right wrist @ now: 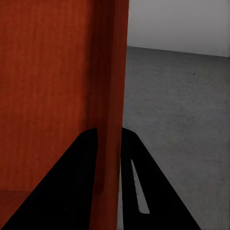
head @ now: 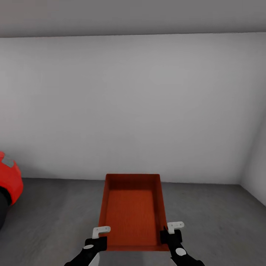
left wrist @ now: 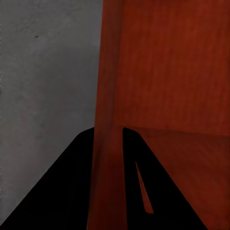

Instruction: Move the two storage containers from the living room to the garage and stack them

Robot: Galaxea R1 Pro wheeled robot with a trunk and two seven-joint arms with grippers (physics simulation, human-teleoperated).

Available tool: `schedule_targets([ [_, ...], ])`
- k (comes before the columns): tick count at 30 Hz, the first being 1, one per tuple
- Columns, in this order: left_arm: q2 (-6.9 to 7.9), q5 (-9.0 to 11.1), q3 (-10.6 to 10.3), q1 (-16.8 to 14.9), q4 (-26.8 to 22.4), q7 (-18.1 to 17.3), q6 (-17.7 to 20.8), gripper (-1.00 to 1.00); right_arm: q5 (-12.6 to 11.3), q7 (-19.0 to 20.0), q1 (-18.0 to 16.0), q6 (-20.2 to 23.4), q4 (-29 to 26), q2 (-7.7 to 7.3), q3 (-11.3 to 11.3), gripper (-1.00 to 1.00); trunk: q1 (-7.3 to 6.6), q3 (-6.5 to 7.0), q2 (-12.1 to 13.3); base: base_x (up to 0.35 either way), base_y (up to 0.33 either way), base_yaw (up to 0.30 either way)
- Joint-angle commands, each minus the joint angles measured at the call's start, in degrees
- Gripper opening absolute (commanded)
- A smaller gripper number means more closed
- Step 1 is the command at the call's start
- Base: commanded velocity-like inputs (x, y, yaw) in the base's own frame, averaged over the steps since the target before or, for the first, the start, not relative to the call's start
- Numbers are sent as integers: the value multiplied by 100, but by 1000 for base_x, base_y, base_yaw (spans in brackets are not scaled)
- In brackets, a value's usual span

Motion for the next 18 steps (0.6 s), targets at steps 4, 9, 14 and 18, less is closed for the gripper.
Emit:
schedule_targets([
  [4, 18, 54, 73, -1, 5, 86, 27, -100, -37, -275, -9, -559, -7, -43, -67, -100, 4, -10, -7, 289, 247, -8],
  [9, 19, 54, 73, 0, 5, 84, 27, -100, -33, -275, -9, -558, -7, -49, -67, -100, 4, -10, -7, 289, 247, -1],
  [14, 17, 54, 73, -2, 5, 83, 27, -100, -23, -280, -9, -558, -7, -47, -67, -100, 4, -10, -7, 289, 247, 0],
  [18, 16, 54, 73, -2, 5, 84, 27, -100, -16, -283, -9, -558, -7, -43, -67, -100, 4, -10, -7, 289, 247, 0],
])
